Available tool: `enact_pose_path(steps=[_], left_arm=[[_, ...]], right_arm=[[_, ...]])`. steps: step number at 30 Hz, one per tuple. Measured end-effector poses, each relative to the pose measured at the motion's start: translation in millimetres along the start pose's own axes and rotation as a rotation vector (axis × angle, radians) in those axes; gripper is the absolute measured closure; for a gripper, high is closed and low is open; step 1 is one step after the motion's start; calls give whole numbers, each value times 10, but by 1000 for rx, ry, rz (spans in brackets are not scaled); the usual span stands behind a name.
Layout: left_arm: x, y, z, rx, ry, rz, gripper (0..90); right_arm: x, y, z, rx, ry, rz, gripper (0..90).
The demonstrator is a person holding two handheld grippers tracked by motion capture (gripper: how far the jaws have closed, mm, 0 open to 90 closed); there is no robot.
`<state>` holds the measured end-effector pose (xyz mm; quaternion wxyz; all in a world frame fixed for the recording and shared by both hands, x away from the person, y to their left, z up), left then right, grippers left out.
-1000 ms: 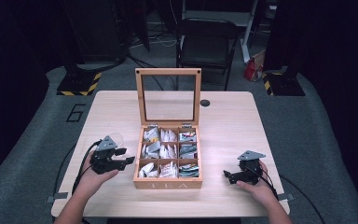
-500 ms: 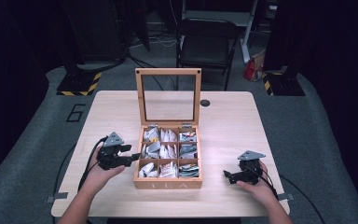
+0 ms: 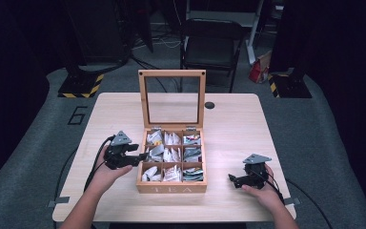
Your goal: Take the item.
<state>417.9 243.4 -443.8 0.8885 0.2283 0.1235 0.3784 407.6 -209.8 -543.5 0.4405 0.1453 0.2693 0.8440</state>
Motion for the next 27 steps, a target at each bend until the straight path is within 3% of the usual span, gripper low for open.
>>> enact_pose_path(steps=[12,27], left_arm=[[-43,-117,118,-17,1,-2,452],[-65,-241,141,-8,8,-23,503]], right_arm=[[0,0,0,0,0,0,0],[4,-2,0,-1,1,-2,0]])
Point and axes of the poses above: each handheld gripper's, and its own axes: y roughly backward along the jaws, z roughly out of its top, x roughly to its left, the point moved 2 cm from there along -y, roughly forward along the jaws, and after that the axes turned 9 degrees about -x, right-handed, at the moved point
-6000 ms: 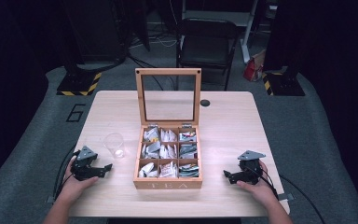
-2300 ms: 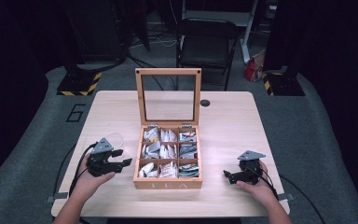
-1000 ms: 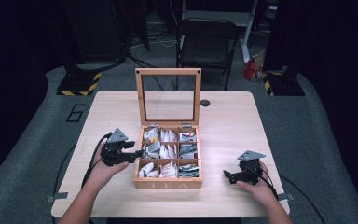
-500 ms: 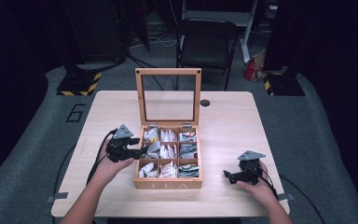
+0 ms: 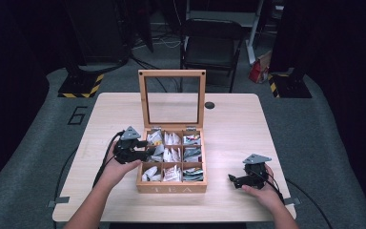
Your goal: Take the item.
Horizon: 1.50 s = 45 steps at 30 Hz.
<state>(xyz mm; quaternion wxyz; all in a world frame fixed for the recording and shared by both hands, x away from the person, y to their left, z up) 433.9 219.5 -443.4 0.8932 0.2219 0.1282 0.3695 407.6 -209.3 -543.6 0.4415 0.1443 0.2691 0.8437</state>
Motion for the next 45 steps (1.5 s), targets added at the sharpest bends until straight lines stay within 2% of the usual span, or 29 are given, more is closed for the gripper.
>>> enact_pose_path(steps=[10,16,30,33,34,39,44,45], left_arm=[[-37,-61,11,-10,2,-10,472],[-62,-103,13,12,-11,-22,476],[-147,-243,16,18,-21,-35,508],[-164,-265,18,14,-11,-35,496],[-164,-269,21,17,-23,-30,496],[-172,-306,20,28,-27,-21,493],[-166,-317,17,30,-32,-19,554],[-165,-318,17,24,-20,-26,604]], right_arm=[[0,0,0,0,0,0,0],[1,0,0,0,-1,0,0],[0,0,0,0,0,0,0],[1,0,0,0,-1,0,0],[0,0,0,0,0,0,0],[1,0,0,0,-1,0,0],[1,0,0,0,-1,1,0],[0,0,0,0,0,0,0]])
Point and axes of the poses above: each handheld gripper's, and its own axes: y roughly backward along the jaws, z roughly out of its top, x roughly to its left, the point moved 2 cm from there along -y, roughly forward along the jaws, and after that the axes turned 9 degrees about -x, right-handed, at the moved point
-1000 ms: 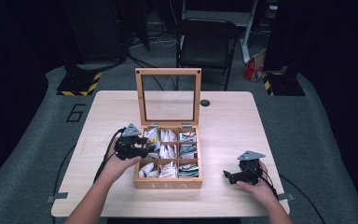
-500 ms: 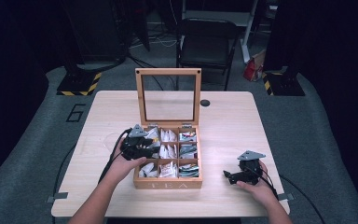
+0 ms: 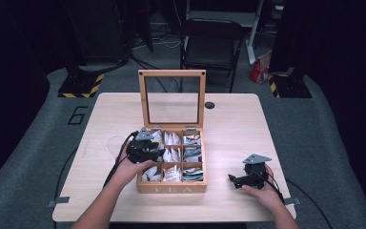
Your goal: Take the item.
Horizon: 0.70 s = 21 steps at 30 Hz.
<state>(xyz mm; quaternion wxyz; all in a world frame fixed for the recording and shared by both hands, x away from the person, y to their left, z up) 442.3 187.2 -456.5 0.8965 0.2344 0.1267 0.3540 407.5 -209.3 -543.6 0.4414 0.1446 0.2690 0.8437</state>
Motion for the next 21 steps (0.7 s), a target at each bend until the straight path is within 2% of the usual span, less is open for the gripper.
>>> enact_pose_path(steps=[13,16,21], left_arm=[[35,73,7,-5,-14,-17,870],[40,91,8,-3,-6,-19,900],[76,127,14,-19,3,-14,900]], right_arm=[[0,0,0,0,0,0,0],[0,0,0,0,0,0,0],[0,0,0,0,0,0,0]])
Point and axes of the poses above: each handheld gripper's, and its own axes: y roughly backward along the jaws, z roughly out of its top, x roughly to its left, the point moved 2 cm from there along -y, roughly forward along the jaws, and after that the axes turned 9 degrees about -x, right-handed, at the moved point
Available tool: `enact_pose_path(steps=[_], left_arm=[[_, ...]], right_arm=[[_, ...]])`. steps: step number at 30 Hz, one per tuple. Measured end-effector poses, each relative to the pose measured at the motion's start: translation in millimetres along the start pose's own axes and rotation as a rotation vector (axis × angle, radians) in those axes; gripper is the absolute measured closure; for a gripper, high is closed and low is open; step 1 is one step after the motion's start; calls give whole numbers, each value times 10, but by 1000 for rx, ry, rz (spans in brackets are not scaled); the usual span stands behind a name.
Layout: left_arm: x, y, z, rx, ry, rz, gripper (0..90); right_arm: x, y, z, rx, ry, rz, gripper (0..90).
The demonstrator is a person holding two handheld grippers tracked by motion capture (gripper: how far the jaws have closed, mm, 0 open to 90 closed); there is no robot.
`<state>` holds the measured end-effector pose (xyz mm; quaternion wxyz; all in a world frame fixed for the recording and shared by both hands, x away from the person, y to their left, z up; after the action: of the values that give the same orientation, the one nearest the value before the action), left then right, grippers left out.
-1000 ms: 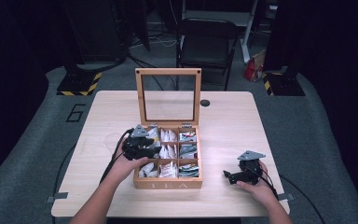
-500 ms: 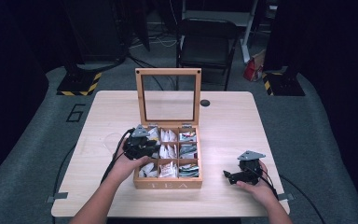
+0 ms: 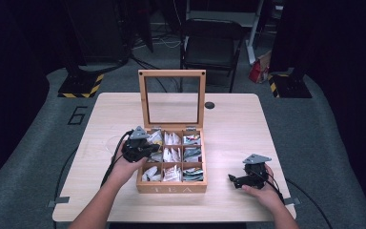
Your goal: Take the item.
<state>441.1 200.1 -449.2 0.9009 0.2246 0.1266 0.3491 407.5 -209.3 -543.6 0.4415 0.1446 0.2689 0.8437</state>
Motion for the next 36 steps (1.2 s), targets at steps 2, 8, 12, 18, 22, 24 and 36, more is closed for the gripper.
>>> enact_pose_path(steps=[2,8,12,18,22,24,36], left_arm=[[1,1,0,-5,2,3,900],[20,72,18,-20,11,9,900],[42,137,49,-29,12,8,900],[69,261,133,-53,14,11,900],[78,318,171,-57,14,10,900],[84,347,195,-63,12,10,900],[78,453,309,-81,15,13,900]], right_arm=[[0,0,0,0,0,0,0],[-1,0,0,0,1,0,0],[-1,0,0,0,1,0,0],[0,0,0,0,0,0,0],[0,0,0,0,0,0,0],[-1,0,0,0,1,0,0],[0,0,0,0,0,0,0]])
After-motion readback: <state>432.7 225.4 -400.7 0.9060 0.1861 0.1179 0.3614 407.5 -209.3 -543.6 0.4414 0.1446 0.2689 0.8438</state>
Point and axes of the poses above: each handheld gripper's, and its own axes: y roughly backward along the jaws, z roughly out of its top, x roughly to its left, the point moved 2 cm from there along -y, roughly forward along the jaws, and after that the axes turned 9 degrees about -x, right-handed, at the moved point
